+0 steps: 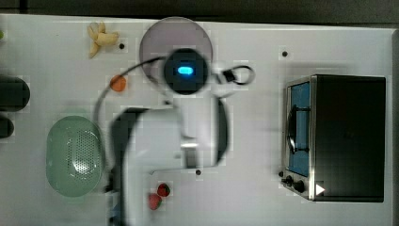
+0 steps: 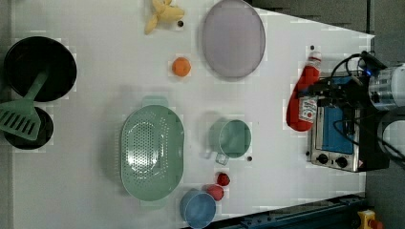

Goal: Pick ketchup from strainer and place it on the table

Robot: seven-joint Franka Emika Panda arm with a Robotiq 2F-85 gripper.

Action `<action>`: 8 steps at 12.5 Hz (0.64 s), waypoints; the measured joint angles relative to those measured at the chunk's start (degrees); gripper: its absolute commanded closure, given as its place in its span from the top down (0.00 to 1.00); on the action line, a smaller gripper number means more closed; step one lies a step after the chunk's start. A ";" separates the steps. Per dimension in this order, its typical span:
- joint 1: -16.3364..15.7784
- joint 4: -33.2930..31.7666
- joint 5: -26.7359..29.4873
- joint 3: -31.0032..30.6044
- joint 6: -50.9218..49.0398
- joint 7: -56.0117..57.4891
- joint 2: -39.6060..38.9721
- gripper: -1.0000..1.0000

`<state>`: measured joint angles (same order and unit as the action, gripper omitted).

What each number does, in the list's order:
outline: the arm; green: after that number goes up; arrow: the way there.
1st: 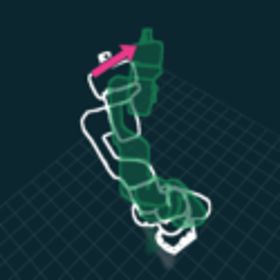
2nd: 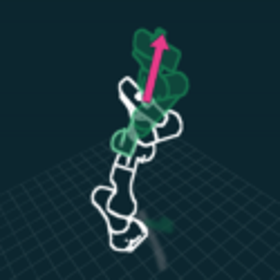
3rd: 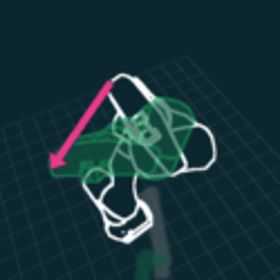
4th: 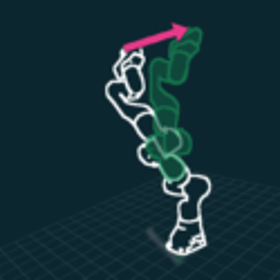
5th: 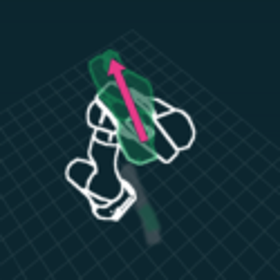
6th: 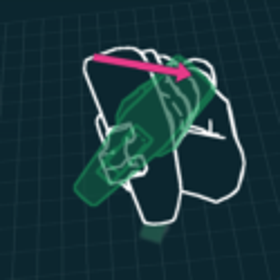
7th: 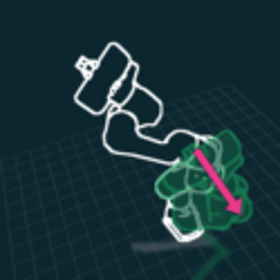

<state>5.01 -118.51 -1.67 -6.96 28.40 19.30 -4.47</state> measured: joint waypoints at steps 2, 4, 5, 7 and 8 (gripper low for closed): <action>1.54 -3.13 0.09 2.85 0.56 1.96 0.02 0.59; 2.10 -8.06 -0.21 4.57 6.71 2.21 -0.06 0.59; 2.04 -10.41 0.04 4.99 10.30 2.36 -0.08 0.59; 1.83 -14.77 0.14 5.01 16.20 2.76 -0.58 0.59; 1.40 -16.67 0.14 4.93 18.13 2.87 -1.16 0.59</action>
<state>6.41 -135.18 -1.53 -2.04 46.52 22.17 -5.63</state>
